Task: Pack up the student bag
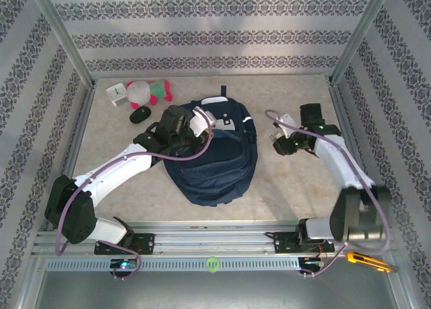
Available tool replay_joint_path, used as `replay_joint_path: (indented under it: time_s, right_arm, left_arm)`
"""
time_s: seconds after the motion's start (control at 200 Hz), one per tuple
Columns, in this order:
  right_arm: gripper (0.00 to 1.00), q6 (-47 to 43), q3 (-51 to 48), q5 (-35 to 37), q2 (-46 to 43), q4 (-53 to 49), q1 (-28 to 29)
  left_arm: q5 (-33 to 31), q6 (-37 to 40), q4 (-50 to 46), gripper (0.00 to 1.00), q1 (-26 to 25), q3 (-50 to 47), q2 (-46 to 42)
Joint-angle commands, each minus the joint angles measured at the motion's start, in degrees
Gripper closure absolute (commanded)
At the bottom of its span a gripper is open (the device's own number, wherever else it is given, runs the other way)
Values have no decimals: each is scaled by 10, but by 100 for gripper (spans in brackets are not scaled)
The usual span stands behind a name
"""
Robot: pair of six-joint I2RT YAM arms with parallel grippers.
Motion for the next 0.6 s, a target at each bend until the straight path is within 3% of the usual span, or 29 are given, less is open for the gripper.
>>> replay_joint_path:
  time_s: [0.0,0.185,0.43,0.595]
  right_arm:
    - [66,-38,-27,-133,-81,42,11]
    - [67,-126,-91,-235,-190,147,77]
    - [65,-328,-108,-95,-154,172,275]
    - [65,-398,-81,-43,-82,219,335]
  left_arm:
    - [19,-58,48,100,12,16,-25]
    - [45,-90,56,100,25,21,-21]
    - [72,-109,79,100,34,15,-15]
    - [87,-102,76,100,35,21,-14]
